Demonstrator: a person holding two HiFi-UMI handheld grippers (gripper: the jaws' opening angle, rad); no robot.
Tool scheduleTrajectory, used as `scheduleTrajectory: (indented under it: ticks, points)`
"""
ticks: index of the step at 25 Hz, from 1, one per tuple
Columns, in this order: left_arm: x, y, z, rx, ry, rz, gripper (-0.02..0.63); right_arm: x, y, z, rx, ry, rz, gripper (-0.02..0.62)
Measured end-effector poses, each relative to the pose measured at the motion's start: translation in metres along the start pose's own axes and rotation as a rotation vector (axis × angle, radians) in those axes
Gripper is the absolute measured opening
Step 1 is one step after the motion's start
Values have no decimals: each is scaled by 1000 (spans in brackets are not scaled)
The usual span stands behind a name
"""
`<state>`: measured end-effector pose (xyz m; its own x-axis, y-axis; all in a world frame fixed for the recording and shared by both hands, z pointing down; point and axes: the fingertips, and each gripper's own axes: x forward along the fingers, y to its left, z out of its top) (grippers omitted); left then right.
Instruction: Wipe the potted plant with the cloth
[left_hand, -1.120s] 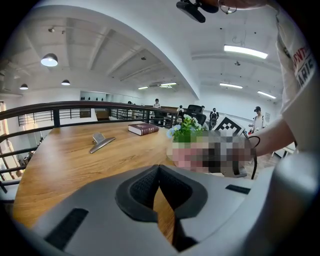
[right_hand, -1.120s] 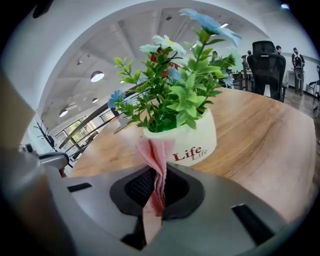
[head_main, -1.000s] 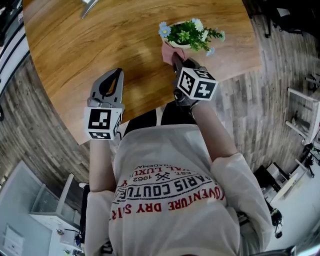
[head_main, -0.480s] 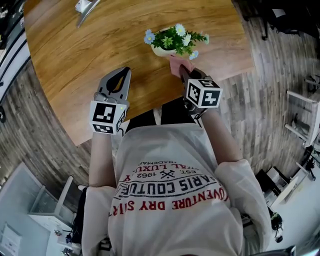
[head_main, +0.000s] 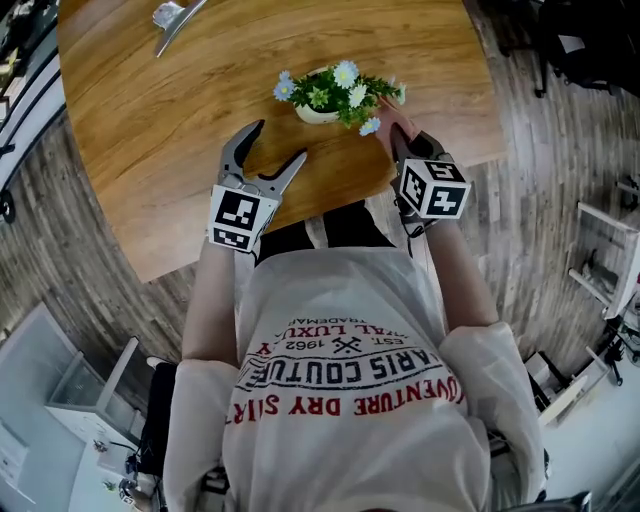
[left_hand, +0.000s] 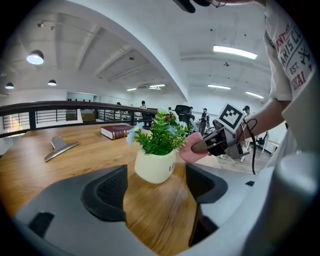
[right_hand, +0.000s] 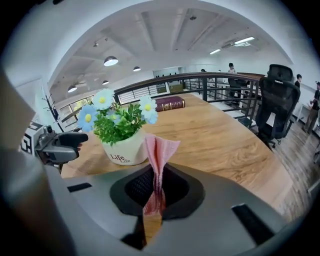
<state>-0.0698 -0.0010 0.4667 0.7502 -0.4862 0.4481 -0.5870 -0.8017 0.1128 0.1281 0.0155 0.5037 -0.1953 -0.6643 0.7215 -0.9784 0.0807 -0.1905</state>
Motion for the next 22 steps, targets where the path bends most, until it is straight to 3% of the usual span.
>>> scheduleTrajectory:
  ticks: [2,7,15,22]
  points:
    - [14,-1,2,38,-15,-4,405,5,-6,7,-52,-8,9,41]
    - [52,2,4,120,-26,-65,464,22,-19,22,-133,-23,40,41]
    - [90,5,9,242,-1,-176,509,42,-34,41,-183,-68,52,40]
    - [106,-9,9,361,11,-332,518,56,-28,48,-185,-70,71,41]
